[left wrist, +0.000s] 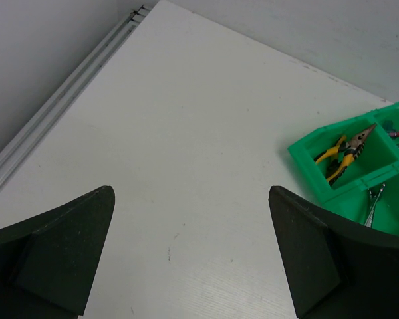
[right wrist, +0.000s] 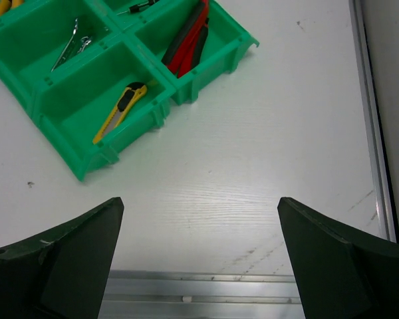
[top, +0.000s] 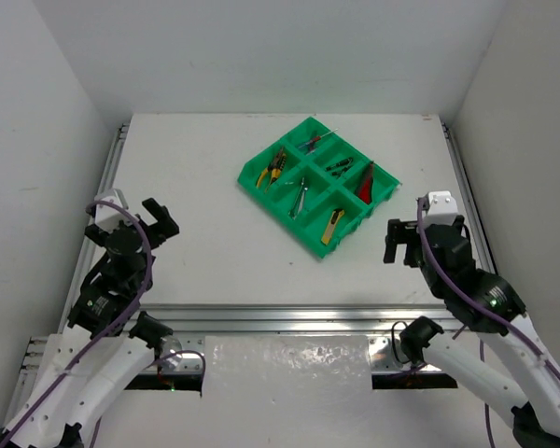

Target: Sort the tools into containers

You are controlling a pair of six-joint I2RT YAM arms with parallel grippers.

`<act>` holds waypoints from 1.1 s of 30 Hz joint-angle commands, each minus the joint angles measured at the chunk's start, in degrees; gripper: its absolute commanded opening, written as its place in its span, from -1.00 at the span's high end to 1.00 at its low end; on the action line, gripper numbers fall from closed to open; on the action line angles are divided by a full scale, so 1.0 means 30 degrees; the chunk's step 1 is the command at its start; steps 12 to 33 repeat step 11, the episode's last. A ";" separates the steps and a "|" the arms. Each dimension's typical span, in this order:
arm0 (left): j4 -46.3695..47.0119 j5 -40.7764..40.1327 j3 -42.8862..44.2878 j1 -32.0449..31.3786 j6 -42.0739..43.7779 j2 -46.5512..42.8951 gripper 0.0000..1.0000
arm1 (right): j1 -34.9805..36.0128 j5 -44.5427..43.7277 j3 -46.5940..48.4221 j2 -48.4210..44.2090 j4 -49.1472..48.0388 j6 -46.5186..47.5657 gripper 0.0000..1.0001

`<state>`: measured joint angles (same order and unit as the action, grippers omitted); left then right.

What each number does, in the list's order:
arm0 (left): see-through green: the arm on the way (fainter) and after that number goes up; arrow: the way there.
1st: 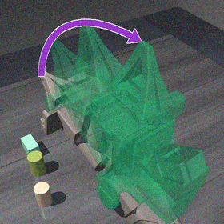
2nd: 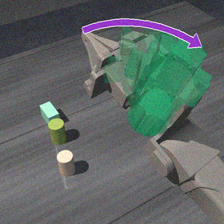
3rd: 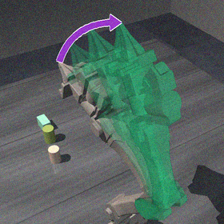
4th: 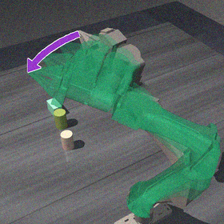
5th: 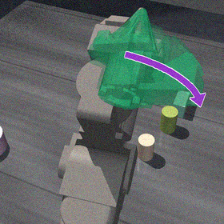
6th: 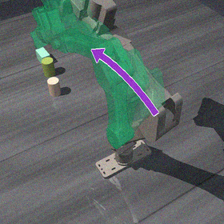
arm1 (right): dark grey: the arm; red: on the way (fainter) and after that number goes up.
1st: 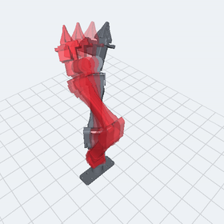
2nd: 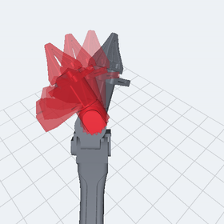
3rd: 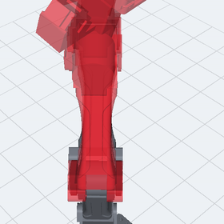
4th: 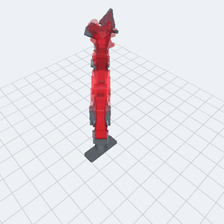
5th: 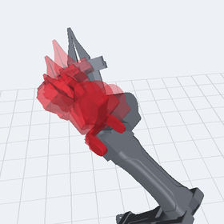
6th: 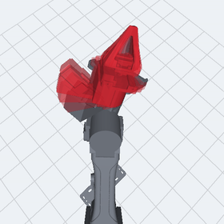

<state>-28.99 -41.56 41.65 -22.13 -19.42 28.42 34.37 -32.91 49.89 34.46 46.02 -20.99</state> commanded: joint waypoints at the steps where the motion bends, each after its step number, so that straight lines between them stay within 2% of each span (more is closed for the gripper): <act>1: 0.1080 0.0581 -0.0201 0.0199 -0.0060 -0.0481 -0.99 | 0.0028 -0.0167 -0.0632 -0.0673 0.0744 -0.0268 -0.98; 33: 0.1227 0.0963 -0.0465 0.0199 -0.0002 -0.0569 -0.99 | 0.0028 -0.0545 -0.1337 -0.1056 0.0510 -0.0473 -0.98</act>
